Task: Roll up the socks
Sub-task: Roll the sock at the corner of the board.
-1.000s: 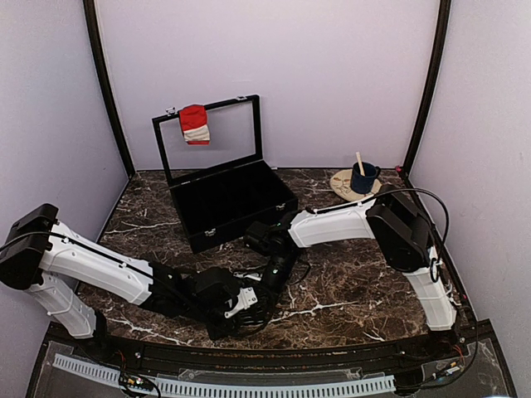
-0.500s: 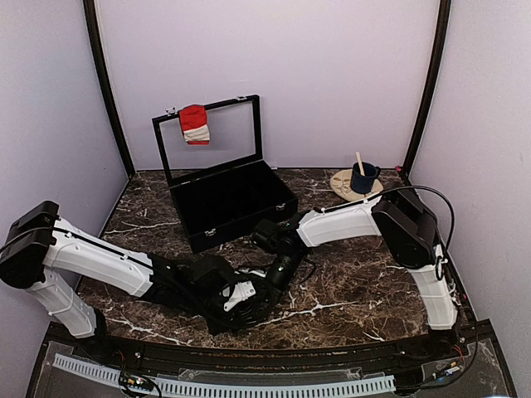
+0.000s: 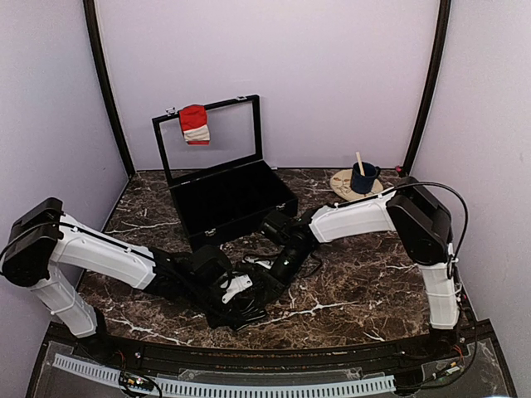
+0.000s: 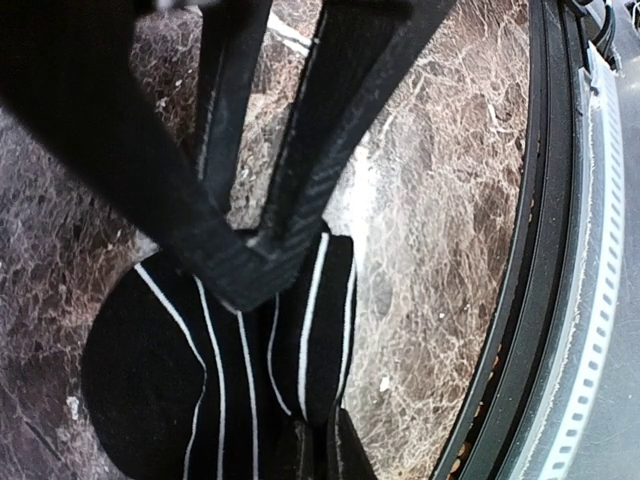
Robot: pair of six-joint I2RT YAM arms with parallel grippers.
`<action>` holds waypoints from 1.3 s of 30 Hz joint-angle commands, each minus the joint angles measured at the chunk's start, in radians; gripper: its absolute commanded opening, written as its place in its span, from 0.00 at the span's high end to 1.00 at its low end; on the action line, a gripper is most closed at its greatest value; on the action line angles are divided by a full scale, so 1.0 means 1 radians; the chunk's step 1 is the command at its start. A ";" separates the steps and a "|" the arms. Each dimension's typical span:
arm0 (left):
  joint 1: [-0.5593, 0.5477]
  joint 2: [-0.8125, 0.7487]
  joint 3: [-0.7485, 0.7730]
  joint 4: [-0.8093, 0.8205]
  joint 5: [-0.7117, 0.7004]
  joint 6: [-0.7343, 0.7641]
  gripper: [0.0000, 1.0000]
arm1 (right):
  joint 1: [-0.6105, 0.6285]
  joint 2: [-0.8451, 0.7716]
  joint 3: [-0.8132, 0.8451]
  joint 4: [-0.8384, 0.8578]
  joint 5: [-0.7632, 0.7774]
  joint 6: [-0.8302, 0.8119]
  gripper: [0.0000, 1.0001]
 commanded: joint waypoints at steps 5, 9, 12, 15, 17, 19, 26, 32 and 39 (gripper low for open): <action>0.041 0.062 -0.007 -0.077 0.105 -0.022 1.00 | -0.013 -0.088 -0.041 0.098 0.070 0.027 0.71; 0.062 0.079 0.002 -0.077 0.172 -0.024 1.00 | -0.015 -0.125 -0.079 0.136 0.138 0.035 0.71; 0.080 0.086 0.001 -0.069 0.211 -0.029 1.00 | -0.017 -0.156 -0.121 0.178 0.187 0.055 0.71; 0.091 0.091 -0.003 -0.062 0.242 -0.035 1.00 | -0.027 -0.184 -0.161 0.221 0.221 0.079 0.71; 0.096 0.095 -0.004 -0.058 0.260 -0.038 1.00 | -0.033 -0.198 -0.184 0.242 0.246 0.093 0.71; 0.099 0.100 -0.003 -0.058 0.270 -0.038 1.00 | -0.038 -0.212 -0.204 0.260 0.272 0.107 0.71; 0.113 0.106 -0.010 -0.049 0.315 -0.048 1.00 | -0.046 -0.281 -0.275 0.328 0.371 0.127 0.71; 0.128 0.135 0.005 -0.063 0.361 -0.042 1.00 | -0.043 -0.401 -0.397 0.406 0.456 0.111 0.71; 0.161 0.187 0.040 -0.095 0.433 -0.020 1.00 | 0.027 -0.549 -0.534 0.478 0.566 0.058 0.71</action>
